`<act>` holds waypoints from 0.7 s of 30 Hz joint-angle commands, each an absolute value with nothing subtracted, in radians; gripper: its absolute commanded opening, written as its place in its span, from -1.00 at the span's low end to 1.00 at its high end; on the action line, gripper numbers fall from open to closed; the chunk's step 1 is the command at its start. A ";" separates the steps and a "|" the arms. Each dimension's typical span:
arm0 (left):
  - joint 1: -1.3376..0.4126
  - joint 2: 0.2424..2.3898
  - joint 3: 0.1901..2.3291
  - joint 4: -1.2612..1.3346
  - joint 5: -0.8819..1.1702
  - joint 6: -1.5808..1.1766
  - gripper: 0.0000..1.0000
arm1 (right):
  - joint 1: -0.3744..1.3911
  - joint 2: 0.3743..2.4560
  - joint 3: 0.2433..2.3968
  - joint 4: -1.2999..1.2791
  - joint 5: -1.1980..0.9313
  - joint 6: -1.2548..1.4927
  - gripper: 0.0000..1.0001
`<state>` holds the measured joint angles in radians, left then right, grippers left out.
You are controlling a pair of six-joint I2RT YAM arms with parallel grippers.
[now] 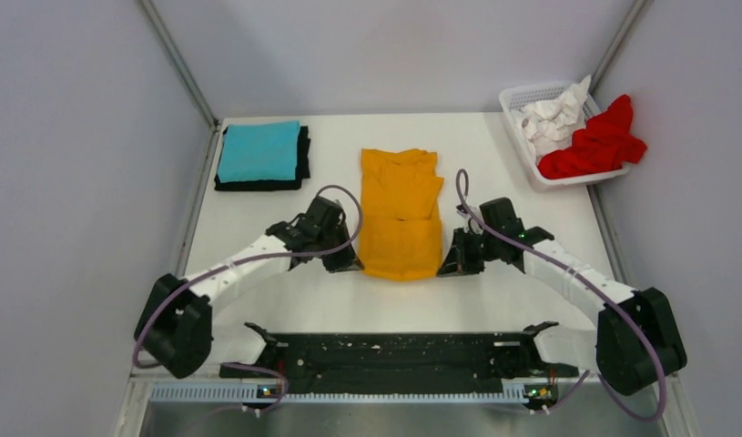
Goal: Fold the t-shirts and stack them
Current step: Grab one side of the 2/3 rectangular tshirt with both arms, then fold the long partially folded tshirt into a neat square
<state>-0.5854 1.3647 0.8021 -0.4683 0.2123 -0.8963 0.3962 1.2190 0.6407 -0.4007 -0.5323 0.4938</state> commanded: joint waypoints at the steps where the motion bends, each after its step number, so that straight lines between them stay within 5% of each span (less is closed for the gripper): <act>1: -0.633 1.190 0.820 -0.548 0.236 -0.869 -1.00 | 0.390 1.128 0.740 -0.624 -0.774 0.357 -1.00; 8: -0.641 1.004 0.869 -0.606 0.281 -0.845 -1.00 | 0.390 1.026 0.904 -0.737 -0.868 0.300 -1.00; 12: -0.638 0.963 0.895 -0.571 0.183 -0.819 -1.00 | 0.388 1.047 1.002 -0.732 -0.735 0.282 -1.00; 21: -0.501 1.183 1.017 -0.355 0.214 -0.748 -1.00 | 0.361 1.134 1.079 -0.544 -0.419 0.357 -1.00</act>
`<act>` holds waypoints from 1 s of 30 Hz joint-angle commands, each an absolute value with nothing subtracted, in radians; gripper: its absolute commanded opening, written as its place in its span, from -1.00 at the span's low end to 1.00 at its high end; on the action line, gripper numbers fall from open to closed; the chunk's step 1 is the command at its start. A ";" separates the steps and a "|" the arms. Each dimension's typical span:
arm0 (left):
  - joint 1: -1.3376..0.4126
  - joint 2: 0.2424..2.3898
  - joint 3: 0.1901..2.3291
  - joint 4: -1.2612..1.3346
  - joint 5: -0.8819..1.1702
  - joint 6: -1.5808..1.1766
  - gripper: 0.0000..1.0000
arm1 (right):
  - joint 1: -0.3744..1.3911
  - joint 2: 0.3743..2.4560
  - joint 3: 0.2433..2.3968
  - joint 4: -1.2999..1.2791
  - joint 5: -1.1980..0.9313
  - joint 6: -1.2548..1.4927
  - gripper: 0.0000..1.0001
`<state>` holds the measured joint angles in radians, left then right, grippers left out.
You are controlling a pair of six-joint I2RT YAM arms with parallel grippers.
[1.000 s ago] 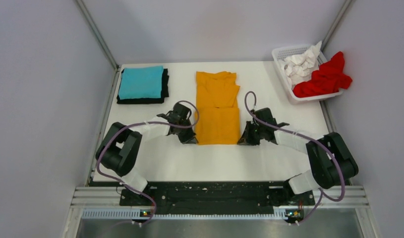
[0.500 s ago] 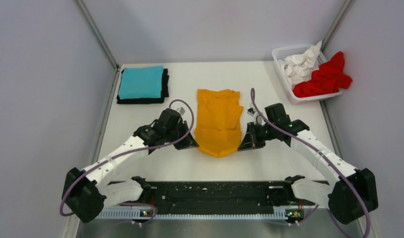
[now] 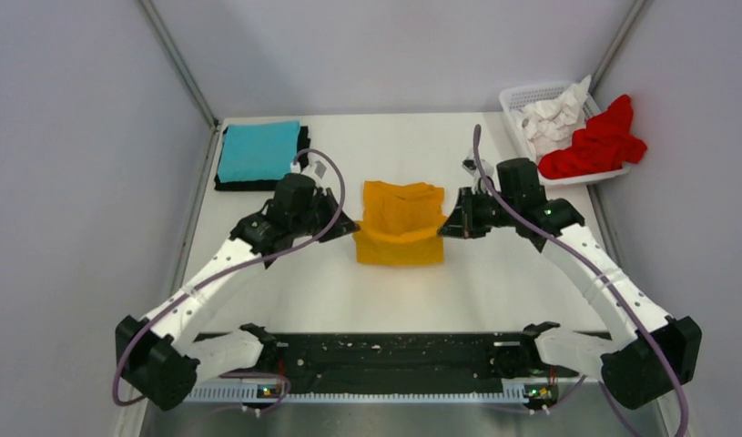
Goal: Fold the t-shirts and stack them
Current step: Fold the long partially folded tshirt into a neat square
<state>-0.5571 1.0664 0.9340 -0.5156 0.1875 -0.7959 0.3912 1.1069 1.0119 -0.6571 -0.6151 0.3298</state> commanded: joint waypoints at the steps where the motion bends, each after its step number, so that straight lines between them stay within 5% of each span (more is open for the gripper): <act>1: -0.486 1.224 1.047 -0.348 0.233 -0.739 -1.00 | 0.355 1.140 1.082 -0.521 -0.388 0.365 -1.00; 30: -0.279 2.194 1.891 -0.507 0.400 -0.584 -0.92 | 0.188 1.836 1.322 -0.122 -0.287 0.461 -0.90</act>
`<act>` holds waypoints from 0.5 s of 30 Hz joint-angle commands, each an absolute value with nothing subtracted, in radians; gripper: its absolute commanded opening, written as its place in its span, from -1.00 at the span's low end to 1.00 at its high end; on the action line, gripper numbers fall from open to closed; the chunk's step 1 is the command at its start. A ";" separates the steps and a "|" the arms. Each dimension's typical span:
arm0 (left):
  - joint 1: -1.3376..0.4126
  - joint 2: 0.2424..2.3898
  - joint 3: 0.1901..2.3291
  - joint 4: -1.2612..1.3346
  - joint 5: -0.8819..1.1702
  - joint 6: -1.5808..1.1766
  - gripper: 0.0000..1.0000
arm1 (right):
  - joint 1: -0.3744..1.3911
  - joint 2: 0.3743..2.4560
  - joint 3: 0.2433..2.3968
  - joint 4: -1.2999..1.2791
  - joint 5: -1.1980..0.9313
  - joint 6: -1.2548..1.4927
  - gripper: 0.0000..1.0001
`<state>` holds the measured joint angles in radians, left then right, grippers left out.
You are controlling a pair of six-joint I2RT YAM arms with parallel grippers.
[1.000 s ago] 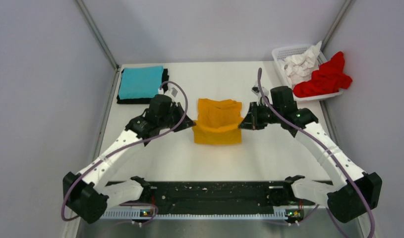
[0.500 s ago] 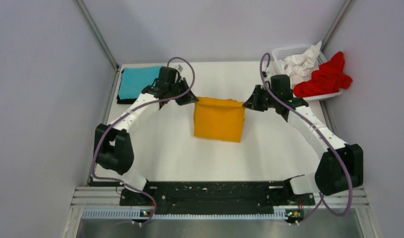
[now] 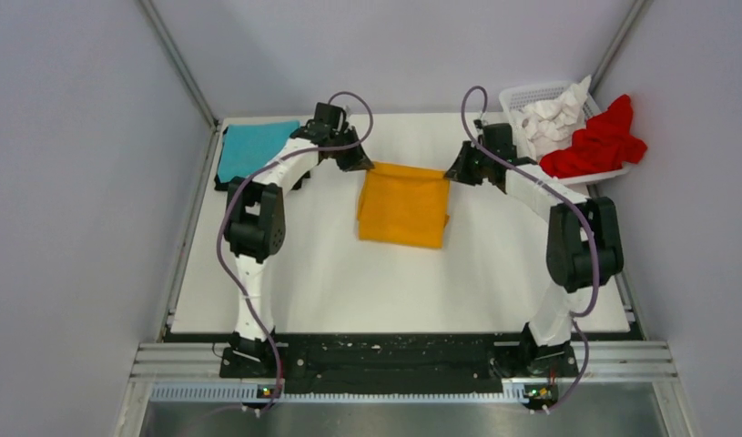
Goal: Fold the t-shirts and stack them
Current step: Fold the long partially folded tshirt into a neat square
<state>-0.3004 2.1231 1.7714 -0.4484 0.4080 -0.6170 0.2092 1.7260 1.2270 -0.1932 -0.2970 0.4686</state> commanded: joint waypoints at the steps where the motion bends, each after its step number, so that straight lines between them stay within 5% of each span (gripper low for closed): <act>1: -0.276 2.215 1.917 -0.523 0.396 -0.581 -0.68 | 0.188 1.865 1.343 -0.119 -0.290 0.458 -0.63; 4: -0.268 2.242 1.962 -0.545 0.399 -0.576 0.15 | 0.186 1.920 1.426 -0.143 -0.311 0.439 0.09; 5: -0.266 2.238 1.962 -0.540 0.392 -0.573 0.77 | 0.186 1.925 1.443 -0.153 -0.309 0.435 0.35; 6: -0.265 2.231 1.961 -0.539 0.381 -0.571 0.95 | 0.186 1.922 1.452 -0.162 -0.306 0.431 0.55; 9: -0.265 2.201 1.929 -0.534 0.371 -0.563 0.97 | 0.186 1.872 1.428 -0.173 -0.282 0.433 0.96; 15: -0.275 2.100 1.689 -0.464 0.434 -0.542 0.98 | 0.186 1.676 1.240 -0.174 -0.224 0.436 0.98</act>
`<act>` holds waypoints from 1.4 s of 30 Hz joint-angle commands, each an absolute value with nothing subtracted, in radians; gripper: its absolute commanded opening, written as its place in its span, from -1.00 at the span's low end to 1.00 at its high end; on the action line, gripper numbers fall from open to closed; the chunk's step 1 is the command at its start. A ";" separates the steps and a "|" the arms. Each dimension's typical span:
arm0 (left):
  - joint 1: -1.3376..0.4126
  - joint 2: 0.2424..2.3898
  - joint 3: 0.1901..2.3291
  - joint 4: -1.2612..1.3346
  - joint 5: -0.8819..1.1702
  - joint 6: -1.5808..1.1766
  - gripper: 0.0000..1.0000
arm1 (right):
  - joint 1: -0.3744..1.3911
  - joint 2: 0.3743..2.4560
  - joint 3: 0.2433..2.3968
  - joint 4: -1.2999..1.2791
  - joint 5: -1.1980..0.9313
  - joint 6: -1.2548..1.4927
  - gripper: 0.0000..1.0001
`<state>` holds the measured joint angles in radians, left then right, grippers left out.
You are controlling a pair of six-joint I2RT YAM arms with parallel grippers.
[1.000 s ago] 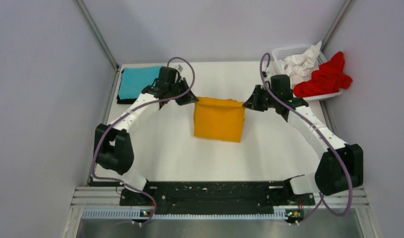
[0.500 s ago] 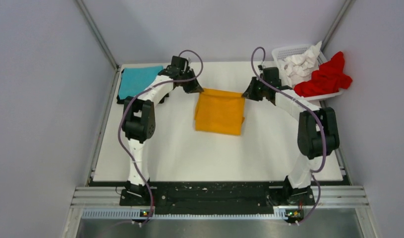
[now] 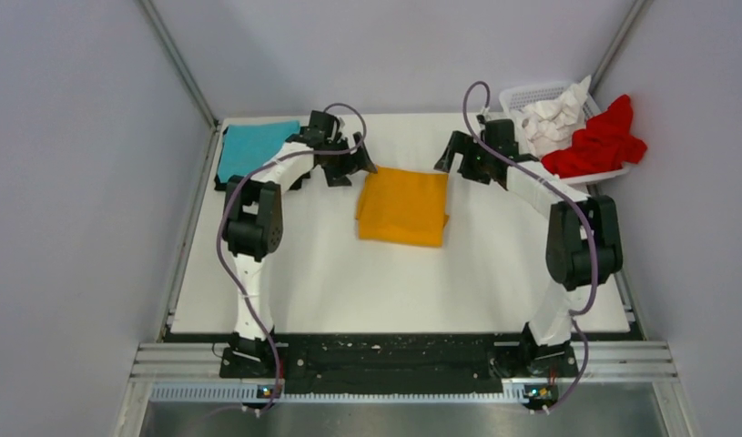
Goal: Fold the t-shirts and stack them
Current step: Fold the long partially folded tshirt into a neat square, then put the neatly folded tshirt into the corner of the board with the left arm
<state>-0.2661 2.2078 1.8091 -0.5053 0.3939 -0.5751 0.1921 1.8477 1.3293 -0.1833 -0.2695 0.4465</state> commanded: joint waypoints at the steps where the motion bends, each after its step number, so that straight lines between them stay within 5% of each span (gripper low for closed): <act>1: -0.280 2.090 1.654 -0.462 0.428 -0.533 0.97 | 0.188 1.637 1.204 -0.172 -0.215 0.432 0.97; 7: -0.322 2.103 1.587 -0.475 0.361 -0.525 0.97 | 0.187 1.426 1.024 -0.170 -0.196 0.442 0.97; 11: -0.357 2.152 1.623 -0.519 0.258 -0.517 0.80 | 0.189 1.339 0.958 -0.180 -0.180 0.446 0.97; 22: -0.497 2.250 1.714 -0.661 -0.036 -0.544 -0.27 | 0.188 1.199 0.889 -0.230 -0.085 0.410 0.97; 26: -0.530 2.302 1.794 -0.729 -0.153 -0.559 -1.00 | 0.187 1.186 0.881 -0.230 -0.077 0.401 0.98; 35: -0.522 2.273 1.928 -0.849 -0.598 -0.460 -1.00 | 0.187 1.170 0.866 -0.229 -0.049 0.393 0.97; 42: -0.470 2.169 1.923 -0.726 -0.748 -0.255 -1.00 | 0.188 1.157 0.859 -0.228 -0.033 0.384 0.97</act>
<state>-0.5072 2.2791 1.8965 -0.7856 -0.5644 -0.3996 0.1921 1.1969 0.8577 -0.2527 -0.0593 0.4053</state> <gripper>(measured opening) 0.049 0.986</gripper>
